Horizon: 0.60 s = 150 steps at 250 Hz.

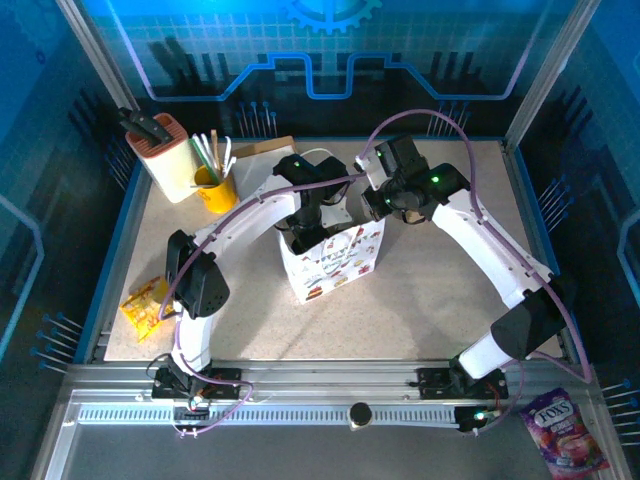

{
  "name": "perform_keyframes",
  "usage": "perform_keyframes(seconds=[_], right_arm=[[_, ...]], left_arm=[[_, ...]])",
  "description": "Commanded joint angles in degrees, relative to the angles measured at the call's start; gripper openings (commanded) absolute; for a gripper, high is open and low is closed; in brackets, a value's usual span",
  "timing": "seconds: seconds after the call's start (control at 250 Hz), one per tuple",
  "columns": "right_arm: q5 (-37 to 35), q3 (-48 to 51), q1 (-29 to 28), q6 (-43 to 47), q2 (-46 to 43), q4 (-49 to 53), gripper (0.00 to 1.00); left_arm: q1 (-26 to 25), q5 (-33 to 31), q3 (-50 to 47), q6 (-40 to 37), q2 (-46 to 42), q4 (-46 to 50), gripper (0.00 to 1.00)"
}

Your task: Pack the takeout coffee

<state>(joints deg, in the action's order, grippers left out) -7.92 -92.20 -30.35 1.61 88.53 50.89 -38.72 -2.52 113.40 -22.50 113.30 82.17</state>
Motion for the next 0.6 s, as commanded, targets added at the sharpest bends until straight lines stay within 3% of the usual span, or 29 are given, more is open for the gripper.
perform_keyframes(seconds=[0.0,0.595], right_arm=[[1.12,0.69,0.0,0.85,1.1,1.06,0.07],[1.08,0.62,-0.11,0.85,1.17,1.14,0.07]], left_arm=[[0.58,0.94,-0.67,-0.44,-1.01,0.86,0.56],[0.65,0.68,-0.81,-0.51,-0.97,0.84,0.56]])
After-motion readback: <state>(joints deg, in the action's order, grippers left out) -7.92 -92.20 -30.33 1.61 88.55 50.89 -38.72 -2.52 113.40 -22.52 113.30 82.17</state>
